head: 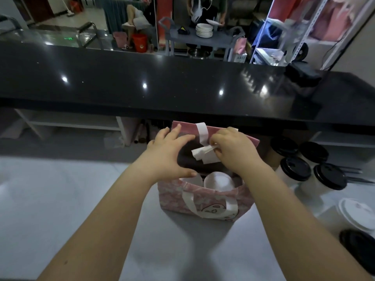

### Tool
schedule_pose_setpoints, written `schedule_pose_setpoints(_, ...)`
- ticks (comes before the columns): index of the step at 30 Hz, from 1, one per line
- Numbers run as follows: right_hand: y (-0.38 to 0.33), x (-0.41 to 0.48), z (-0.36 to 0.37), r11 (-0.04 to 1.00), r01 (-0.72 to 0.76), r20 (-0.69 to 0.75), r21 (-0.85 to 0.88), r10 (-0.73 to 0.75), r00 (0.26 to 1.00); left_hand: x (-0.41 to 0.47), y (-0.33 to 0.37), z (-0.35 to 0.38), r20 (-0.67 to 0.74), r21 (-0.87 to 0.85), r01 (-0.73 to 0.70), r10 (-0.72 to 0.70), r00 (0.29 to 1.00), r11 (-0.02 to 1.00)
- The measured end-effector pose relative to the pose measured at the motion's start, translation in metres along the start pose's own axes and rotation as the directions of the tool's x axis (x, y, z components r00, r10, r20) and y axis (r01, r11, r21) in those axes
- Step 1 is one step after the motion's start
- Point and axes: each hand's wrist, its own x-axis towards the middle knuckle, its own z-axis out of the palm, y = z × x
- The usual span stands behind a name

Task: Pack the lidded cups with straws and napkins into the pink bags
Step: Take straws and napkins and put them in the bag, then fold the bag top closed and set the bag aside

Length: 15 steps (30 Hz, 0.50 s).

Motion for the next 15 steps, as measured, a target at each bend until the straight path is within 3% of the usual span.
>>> schedule_pose_setpoints(7,-0.005,-0.004,-0.012,0.994,-0.054,-0.020,0.094,0.056,0.998,-0.002,-0.002,0.001,-0.006,-0.035,-0.039,0.039,0.999,0.999)
schedule_pose_setpoints(11,0.000,-0.017,-0.028,0.916,-0.079,0.020,0.394,0.078,0.997,-0.005,-0.007,-0.004,-0.089,-0.214,-0.084,0.067,0.994,0.973)
schedule_pose_setpoints(15,0.009,-0.050,-0.032,0.874,-0.028,-0.088,0.484,0.081,0.993,-0.012,-0.016,-0.005,-0.223,-0.405,-0.187,0.102,0.969,0.895)
